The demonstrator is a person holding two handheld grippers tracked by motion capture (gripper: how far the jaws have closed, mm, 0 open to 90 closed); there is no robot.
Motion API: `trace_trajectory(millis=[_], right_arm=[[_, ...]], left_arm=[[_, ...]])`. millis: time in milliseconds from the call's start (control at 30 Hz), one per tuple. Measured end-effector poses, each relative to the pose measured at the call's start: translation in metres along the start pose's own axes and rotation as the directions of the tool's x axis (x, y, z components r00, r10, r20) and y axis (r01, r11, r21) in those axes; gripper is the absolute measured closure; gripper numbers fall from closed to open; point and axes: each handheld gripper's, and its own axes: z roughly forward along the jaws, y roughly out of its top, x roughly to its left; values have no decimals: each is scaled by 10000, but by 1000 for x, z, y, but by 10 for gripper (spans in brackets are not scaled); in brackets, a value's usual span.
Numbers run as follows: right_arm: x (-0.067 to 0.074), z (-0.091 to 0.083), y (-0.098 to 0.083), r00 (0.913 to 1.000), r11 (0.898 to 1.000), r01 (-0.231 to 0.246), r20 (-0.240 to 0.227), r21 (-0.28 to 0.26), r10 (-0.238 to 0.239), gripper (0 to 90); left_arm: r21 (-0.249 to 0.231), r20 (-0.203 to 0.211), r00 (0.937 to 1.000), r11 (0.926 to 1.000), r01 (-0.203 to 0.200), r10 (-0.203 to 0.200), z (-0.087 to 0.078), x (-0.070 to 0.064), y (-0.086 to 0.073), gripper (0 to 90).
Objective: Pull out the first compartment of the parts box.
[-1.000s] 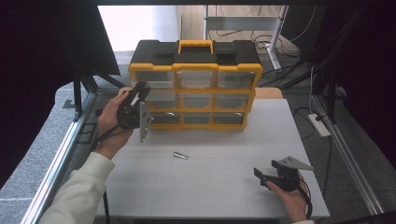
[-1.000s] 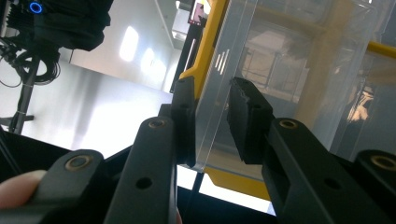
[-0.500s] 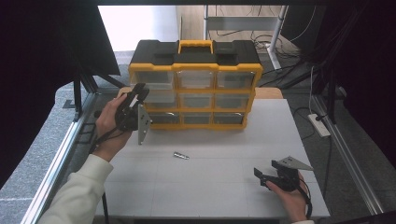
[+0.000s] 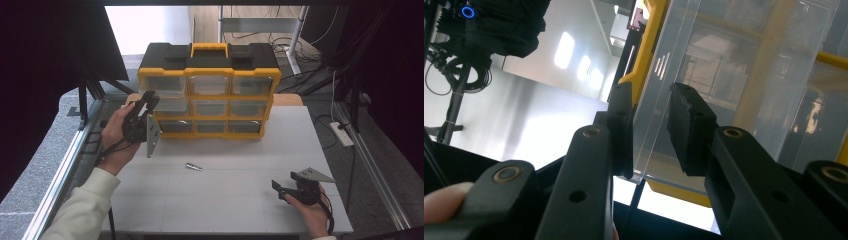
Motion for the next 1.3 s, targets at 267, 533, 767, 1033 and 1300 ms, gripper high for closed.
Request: trace_trajectory(millis=[267,533,767,1033,1300], right_arm=[[0,0,0,10000,10000,0,6,3,0,166],[0,0,0,10000,10000,4,10,4,-4,166],[0,0,0,10000,10000,5,9,-11,-5,166],[0,0,0,10000,10000,13,15,-32,-12,166],[0,-1,0,10000,10000,-10,9,-29,10,166]], left_arm=[[-30,-3,10000,10000,3,-3,-2,0,1,718],[-60,13,10000,10000,21,-21,-4,0,1,718],[-60,19,10000,10000,25,-25,-6,0,2,717],[-120,8,10000,9999,0,0,-7,0,3,716],[-146,32,10000,9999,-27,28,-10,0,3,717]])
